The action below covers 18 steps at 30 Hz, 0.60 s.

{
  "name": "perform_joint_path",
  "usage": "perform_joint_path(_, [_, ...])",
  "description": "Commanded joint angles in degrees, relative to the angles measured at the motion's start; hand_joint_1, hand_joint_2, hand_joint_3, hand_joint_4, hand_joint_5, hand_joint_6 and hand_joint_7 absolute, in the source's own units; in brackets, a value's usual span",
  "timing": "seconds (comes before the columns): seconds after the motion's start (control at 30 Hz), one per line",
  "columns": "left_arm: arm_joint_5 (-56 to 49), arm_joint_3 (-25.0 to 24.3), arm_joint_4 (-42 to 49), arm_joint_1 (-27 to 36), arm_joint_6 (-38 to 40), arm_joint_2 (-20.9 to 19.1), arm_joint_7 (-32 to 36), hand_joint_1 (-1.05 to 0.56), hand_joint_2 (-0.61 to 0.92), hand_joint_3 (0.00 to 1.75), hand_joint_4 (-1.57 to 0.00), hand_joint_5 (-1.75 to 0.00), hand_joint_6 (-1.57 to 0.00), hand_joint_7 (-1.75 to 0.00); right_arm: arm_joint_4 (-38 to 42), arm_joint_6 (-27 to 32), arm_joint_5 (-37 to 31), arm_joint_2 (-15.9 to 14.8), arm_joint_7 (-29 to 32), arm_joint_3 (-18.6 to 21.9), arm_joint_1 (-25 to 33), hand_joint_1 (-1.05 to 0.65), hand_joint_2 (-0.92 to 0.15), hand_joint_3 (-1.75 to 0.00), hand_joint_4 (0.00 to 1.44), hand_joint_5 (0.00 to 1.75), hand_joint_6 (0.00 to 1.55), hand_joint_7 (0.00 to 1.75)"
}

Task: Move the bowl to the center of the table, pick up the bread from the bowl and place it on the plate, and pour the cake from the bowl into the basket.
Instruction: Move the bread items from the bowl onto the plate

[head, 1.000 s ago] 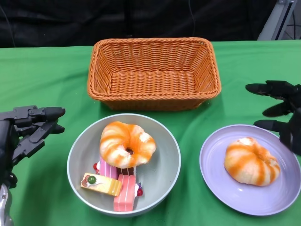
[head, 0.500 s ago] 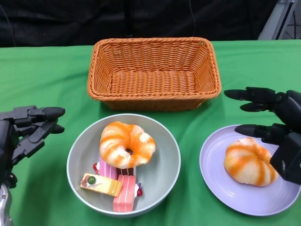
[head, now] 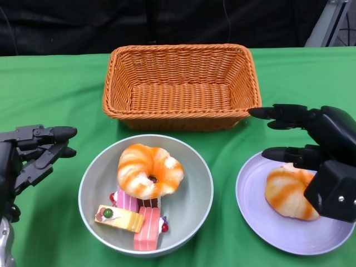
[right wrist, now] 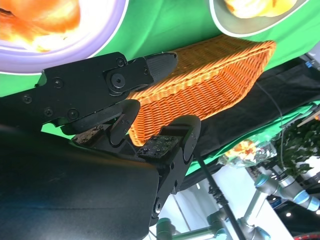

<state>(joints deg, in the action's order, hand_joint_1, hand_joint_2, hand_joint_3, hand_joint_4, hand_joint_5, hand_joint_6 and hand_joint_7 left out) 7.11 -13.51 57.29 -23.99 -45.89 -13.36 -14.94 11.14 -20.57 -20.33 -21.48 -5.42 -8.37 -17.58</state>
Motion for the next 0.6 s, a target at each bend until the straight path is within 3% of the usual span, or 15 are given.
perform_joint_path(0.03, [0.2,-0.3,-0.1,-0.1,-0.6,-1.1,-0.1,-0.13,0.92,0.31,-0.92,-0.87,-1.27,-0.01,-0.1,-0.6,-0.3,0.3,-0.4,-0.5,-1.3,-0.51,-0.86,0.0,0.85,0.09,0.7,0.01])
perform_joint_path(0.6, [0.0,-0.2,-0.5,0.3,-1.0,-0.9,0.2,-0.14,0.92,0.31,-0.9,-0.88,-1.26,0.0,3.7,-2.1,-1.3,4.7,-3.5,-6.0,-6.9,-0.56,-0.88,0.0,0.86,0.05,0.68,0.0])
